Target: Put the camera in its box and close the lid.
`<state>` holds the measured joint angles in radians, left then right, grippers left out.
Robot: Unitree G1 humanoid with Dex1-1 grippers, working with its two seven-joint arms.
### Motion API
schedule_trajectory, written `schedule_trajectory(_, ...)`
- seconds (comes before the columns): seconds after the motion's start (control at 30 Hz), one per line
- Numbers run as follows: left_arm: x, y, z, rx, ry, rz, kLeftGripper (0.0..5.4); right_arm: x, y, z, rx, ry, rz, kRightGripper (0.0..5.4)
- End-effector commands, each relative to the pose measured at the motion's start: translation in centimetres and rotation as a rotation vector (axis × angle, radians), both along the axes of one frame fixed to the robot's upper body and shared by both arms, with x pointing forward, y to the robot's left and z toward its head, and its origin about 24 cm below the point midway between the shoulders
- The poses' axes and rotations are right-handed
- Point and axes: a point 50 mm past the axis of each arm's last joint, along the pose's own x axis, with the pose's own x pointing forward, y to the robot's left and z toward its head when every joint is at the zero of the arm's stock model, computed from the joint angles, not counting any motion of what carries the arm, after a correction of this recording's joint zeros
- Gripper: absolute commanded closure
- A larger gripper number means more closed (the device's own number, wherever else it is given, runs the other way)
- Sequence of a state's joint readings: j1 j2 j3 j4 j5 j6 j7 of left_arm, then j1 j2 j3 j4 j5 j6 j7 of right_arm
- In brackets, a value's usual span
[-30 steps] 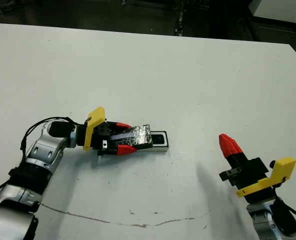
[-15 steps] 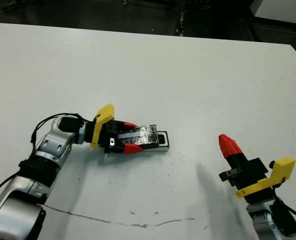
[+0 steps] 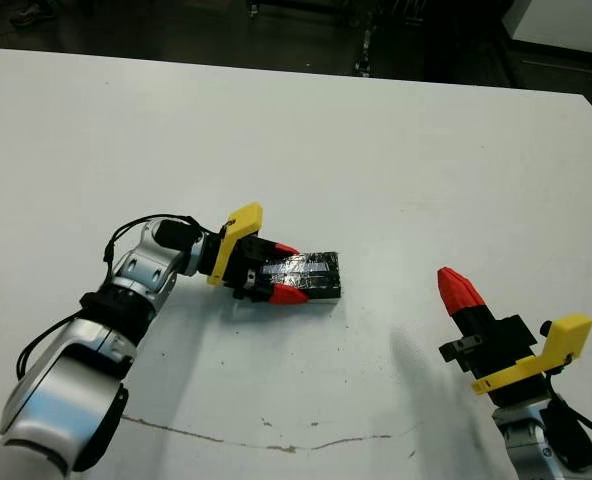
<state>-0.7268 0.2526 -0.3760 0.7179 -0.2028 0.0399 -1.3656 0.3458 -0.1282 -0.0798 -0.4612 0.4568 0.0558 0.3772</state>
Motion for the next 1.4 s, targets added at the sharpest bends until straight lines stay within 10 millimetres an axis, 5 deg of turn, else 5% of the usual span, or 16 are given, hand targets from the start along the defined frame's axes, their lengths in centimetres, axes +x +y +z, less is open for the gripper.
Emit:
schedule_trajectory(0.03,-2.5,-3.1,-4.0,0.066,0.131,-0.111,2.25,-0.1,-0.4,-0.1,-0.024,0.011,-0.004,5.40)
schedule_trajectory(0.7,-3.3,-3.9,-5.8,0.119,0.162,-0.097,2.25,-0.4,-0.4,-0.3,-0.019,0.028,-0.007,5.40)
schedule_trajectory(0.87,-3.2,-3.7,-5.5,0.131,0.017,-0.084,1.55,-0.4,-0.4,-0.3,-0.024,0.021,-0.009,5.40)
schedule_trajectory(1.4,-3.4,-3.1,-5.6,0.117,-0.021,-0.086,0.01,-0.4,-0.2,-0.5,-0.029,0.023,-0.018,5.40)
